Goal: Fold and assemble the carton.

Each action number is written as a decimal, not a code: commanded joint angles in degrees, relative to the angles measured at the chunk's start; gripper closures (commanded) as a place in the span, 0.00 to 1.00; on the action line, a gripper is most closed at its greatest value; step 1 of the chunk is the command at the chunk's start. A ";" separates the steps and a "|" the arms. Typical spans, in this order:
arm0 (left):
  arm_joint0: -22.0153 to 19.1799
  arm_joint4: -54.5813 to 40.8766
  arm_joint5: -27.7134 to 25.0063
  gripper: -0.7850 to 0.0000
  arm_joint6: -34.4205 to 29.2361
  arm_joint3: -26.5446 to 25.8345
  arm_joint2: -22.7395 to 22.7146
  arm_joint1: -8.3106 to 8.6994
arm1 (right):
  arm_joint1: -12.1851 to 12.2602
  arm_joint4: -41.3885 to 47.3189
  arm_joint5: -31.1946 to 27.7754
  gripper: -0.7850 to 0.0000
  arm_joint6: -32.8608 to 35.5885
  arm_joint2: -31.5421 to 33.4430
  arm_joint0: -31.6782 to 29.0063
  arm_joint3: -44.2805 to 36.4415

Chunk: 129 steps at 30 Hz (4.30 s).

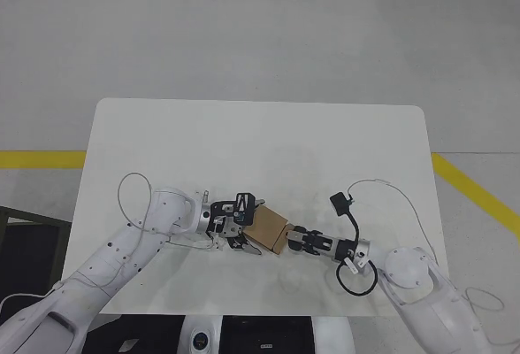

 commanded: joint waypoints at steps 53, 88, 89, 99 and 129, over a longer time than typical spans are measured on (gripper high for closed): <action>0.26 0.26 0.00 0.00 0.49 -0.05 -0.27 0.05 | -0.65 -1.79 3.44 0.73 -1.41 -2.35 3.80 -1.04; -0.16 0.31 0.00 0.00 0.47 -0.22 -0.19 -0.08 | 0.62 -2.22 1.99 1.00 1.80 0.94 -3.06 -4.62; -0.22 0.34 0.00 0.00 0.47 -0.29 -0.19 -0.10 | 0.63 -2.26 2.02 1.00 1.83 0.89 -3.10 -4.72; -0.44 0.49 0.18 0.00 0.70 -0.58 -0.33 -0.46 | 0.28 -2.24 2.00 1.00 1.84 -1.43 -1.44 -3.89; 0.92 -1.26 0.00 0.00 0.88 0.50 -2.32 0.13 | 0.29 -1.39 1.15 1.00 1.16 -0.67 -0.15 -2.61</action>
